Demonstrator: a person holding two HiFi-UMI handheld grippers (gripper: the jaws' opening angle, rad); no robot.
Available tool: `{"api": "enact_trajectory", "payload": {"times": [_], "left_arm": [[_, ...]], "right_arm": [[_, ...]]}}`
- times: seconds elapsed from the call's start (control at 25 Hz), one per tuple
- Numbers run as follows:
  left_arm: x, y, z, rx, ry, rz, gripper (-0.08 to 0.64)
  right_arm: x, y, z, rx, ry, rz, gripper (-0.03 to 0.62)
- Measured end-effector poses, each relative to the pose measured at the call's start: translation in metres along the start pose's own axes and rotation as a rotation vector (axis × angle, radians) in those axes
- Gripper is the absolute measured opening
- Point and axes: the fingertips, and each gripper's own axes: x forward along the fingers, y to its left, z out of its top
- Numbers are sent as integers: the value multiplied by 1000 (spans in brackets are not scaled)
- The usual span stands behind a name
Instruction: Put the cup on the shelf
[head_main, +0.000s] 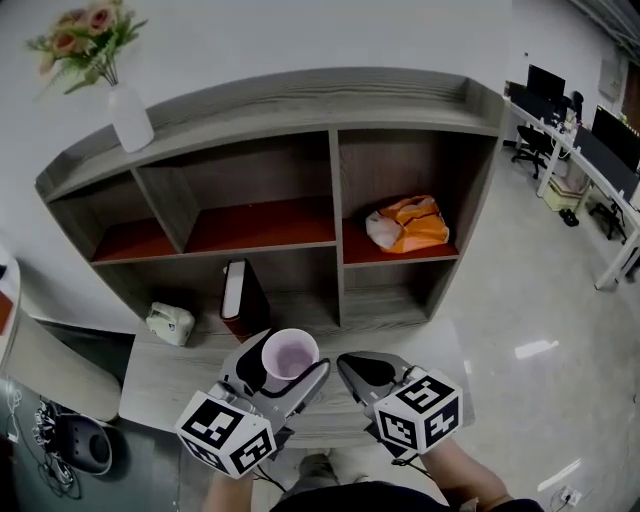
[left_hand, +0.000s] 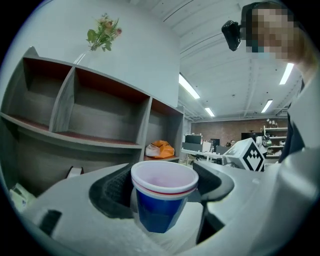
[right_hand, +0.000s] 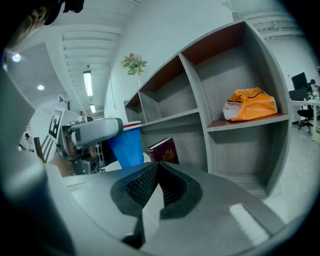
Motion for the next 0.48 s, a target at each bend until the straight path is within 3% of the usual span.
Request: {"api": "enact_trajectory", "payload": {"times": [0.48], "left_arm": [[39,64,73,32,-45,-112,364]], "right_arm": [[58,-16,44,-7,6,-19,2]]}}
